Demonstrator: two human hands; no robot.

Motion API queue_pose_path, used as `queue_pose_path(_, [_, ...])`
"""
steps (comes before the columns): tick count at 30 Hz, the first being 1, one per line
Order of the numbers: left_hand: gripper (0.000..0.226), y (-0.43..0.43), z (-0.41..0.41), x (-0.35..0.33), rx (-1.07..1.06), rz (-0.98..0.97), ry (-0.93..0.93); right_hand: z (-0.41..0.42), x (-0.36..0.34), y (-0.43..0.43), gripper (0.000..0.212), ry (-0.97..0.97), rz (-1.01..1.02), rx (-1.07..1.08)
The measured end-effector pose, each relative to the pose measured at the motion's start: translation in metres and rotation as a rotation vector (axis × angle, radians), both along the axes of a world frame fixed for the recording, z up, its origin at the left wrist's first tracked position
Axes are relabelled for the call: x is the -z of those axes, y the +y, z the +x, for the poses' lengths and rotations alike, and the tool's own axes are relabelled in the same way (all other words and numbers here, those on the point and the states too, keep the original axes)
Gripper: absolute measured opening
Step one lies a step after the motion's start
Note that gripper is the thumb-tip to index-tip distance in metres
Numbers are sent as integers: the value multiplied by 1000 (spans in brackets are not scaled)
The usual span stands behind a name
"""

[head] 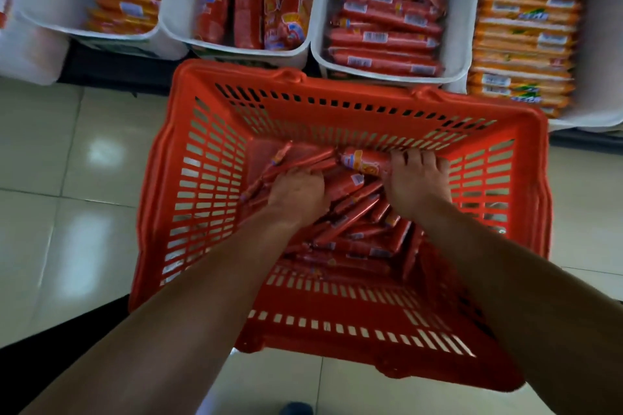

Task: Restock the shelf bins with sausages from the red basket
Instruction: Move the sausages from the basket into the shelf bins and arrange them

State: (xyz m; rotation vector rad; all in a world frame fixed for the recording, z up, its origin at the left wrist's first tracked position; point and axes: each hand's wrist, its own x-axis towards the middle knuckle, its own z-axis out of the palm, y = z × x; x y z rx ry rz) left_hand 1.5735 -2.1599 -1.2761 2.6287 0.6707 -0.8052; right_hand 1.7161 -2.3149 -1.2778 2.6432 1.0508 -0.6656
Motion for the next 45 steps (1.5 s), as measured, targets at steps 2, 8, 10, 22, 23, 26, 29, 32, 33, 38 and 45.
queue_pose_path(2, [55, 1, 0, 5, 10, -14, -14, 5, -3, 4, 45, -16, -72, -52])
queue_pose_path(8, [81, -3, 7, 8, -25, -88, 91, -6, -11, -6, 79, 316, -146, 86])
queue_pose_path(10, [96, -6, 12, 8, 13, -93, 184, -20, -15, -14, 79, 349, -94, 194])
queue_pose_path(22, [68, -10, -12, -5, -206, -264, -45, -39, -20, -28, 78, 441, 95, 425])
queue_pose_path(23, [69, -9, -15, -8, -253, -318, -71, -39, -20, -29, 81, 468, 92, 445])
queue_pose_path(26, [75, -4, -17, -29, -397, -452, -128, -38, -31, -33, 79, 577, 126, 563])
queue_pose_path(29, [71, 3, -14, -62, -399, -470, -157, -41, -51, -40, 65, 663, 182, 585])
queue_pose_path(32, [72, 9, -18, -100, -399, -465, -149, -51, -83, -44, 58, 694, 190, 520])
queue_pose_path(33, [79, 11, -21, -112, -414, -463, -150, -54, -96, -44, 57, 682, 194, 506])
queue_pose_path(38, [74, 35, -33, -197, -498, -415, -226, -64, -167, -30, 62, 603, 362, 489])
queue_pose_path(45, [50, 102, -62, -291, -577, -404, -344, -58, -219, 18, 39, 628, 650, 502])
